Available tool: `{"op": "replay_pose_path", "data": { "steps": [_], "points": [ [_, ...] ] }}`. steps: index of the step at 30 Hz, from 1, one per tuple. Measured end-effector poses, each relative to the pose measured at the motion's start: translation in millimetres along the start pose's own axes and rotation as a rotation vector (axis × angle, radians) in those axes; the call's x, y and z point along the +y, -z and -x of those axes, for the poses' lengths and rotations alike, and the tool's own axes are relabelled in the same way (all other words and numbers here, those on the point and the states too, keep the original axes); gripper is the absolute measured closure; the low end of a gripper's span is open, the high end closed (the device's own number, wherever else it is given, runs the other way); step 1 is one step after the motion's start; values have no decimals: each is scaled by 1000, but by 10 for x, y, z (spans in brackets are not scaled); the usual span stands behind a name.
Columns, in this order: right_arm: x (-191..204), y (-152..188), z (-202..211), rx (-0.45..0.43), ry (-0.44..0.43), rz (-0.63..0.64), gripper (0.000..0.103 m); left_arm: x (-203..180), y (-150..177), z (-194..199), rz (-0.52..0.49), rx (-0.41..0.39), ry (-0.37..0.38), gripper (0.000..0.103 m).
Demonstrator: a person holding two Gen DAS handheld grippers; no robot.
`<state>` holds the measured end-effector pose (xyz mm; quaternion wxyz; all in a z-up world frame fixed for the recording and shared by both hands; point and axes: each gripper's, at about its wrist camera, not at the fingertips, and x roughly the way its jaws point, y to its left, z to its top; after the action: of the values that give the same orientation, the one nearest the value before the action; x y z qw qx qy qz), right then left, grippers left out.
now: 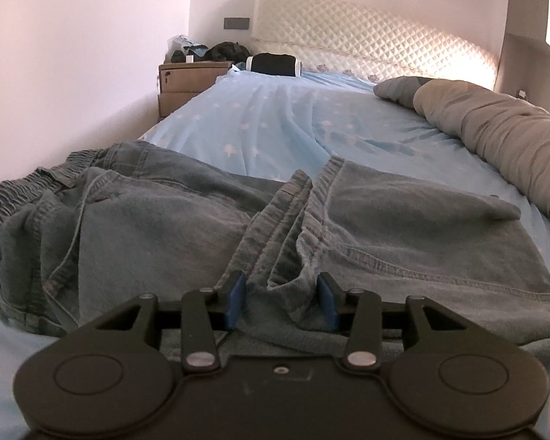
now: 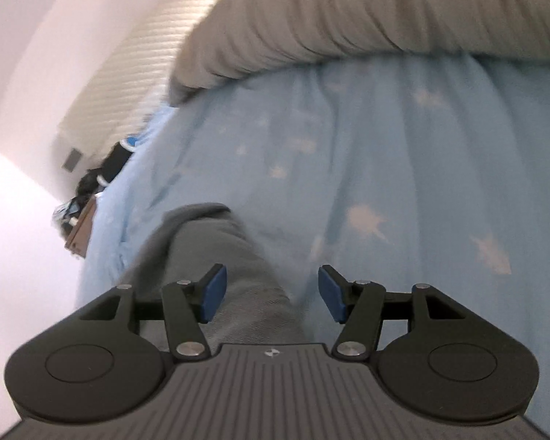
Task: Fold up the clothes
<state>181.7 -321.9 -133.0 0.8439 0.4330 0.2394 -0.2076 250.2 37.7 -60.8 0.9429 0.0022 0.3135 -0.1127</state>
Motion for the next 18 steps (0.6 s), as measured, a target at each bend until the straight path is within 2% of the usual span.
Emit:
{"op": "replay_pose_path", "data": {
  "steps": [6, 11, 14, 18],
  "points": [
    [-95, 35, 74, 17, 0, -73, 37, 13, -12, -39, 3, 4, 4, 62],
    [-194, 51, 69, 68, -23, -136, 37, 60, -15, -55, 18, 6, 19, 61],
    [-102, 65, 98, 80, -64, -93, 34, 68, -19, -66, 23, 4, 19, 61],
    [39, 112, 48, 155, -110, -34, 29, 68, -22, -83, 25, 2, 16, 60]
  ]
}}
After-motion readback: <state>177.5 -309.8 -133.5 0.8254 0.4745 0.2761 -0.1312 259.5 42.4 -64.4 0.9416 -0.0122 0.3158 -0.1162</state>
